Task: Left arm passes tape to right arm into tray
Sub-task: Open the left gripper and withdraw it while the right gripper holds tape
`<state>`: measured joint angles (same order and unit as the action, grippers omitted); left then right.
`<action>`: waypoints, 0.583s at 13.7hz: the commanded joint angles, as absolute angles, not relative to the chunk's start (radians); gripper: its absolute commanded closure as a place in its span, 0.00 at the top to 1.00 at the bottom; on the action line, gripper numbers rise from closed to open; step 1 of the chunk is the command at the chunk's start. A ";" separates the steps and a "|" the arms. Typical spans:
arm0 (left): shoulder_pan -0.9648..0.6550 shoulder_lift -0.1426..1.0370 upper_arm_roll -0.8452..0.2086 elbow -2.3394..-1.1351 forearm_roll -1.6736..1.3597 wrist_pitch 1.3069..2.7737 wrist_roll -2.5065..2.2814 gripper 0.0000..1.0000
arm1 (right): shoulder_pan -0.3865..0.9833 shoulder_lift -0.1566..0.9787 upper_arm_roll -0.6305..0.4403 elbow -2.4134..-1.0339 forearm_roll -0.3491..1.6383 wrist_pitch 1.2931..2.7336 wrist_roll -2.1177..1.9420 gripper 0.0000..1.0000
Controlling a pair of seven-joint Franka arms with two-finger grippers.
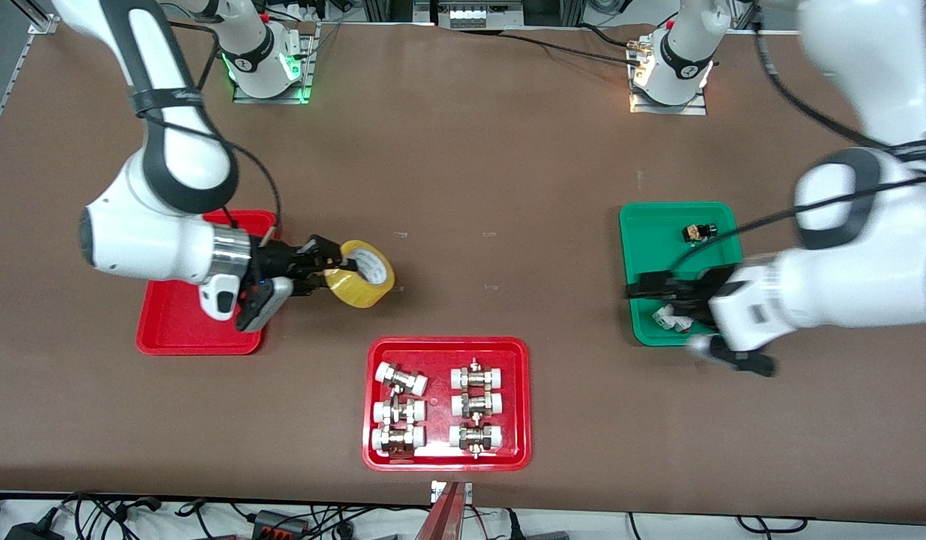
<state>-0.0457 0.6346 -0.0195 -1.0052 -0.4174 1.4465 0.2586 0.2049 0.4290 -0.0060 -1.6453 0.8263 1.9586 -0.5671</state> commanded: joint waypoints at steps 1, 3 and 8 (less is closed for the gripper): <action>0.003 0.563 -0.029 -1.023 -0.257 1.368 0.539 1.00 | 0.068 0.429 0.006 -1.655 0.783 1.858 -0.583 0.00; 0.000 0.482 -0.029 -1.023 -0.103 1.365 0.534 1.00 | -0.021 0.459 0.006 -1.657 0.721 1.784 -0.624 0.00; 0.003 0.384 -0.051 -1.098 0.057 1.269 0.305 1.00 | -0.202 0.596 0.006 -1.660 0.677 1.704 -0.907 0.00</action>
<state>-0.0126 0.4560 -0.0322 -1.0029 0.0426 1.3148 0.4483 -0.1450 0.5455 -0.0138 -1.6702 0.6863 1.7295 -0.8102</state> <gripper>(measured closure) 0.000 0.458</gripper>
